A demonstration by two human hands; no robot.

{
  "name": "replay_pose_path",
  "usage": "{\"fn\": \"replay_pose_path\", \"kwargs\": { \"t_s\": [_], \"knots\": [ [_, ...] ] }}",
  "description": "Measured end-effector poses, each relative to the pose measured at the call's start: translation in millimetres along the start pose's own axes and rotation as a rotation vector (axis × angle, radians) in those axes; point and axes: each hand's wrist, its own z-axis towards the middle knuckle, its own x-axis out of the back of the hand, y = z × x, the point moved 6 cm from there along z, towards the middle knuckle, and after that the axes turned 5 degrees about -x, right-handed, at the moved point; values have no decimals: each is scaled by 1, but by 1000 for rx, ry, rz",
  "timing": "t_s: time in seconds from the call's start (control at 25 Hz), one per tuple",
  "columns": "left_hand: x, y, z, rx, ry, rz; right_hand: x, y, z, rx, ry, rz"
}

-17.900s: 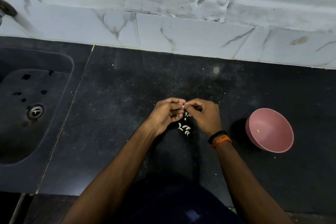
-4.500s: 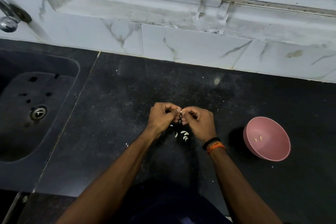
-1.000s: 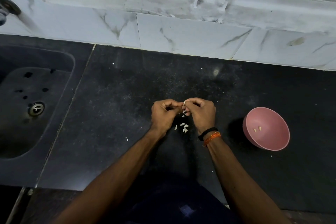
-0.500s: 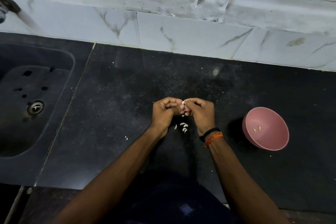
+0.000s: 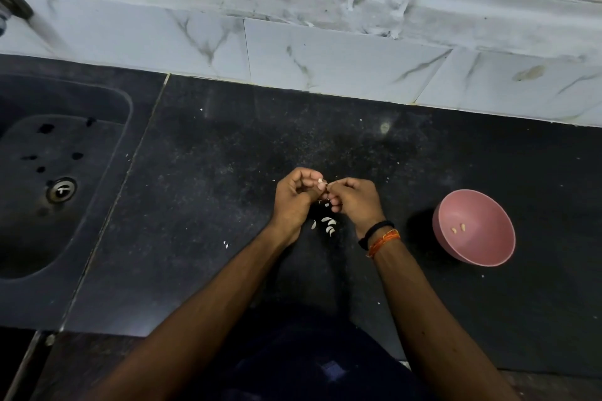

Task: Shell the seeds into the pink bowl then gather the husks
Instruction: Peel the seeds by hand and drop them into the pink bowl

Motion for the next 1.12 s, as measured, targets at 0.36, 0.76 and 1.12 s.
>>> {"fn": "replay_pose_path", "kwargs": {
  "t_s": [0.36,0.76,1.12],
  "knots": [
    [5,-11,0,117,-13,-159,19,-16,-5,246,170,-342],
    [3,-10,-1,126,-34,-114,11,-36,-14,474,133,-557],
    [3,1,-1,29,-33,-7,11,-37,-14,507,68,-434]
  ]
}}
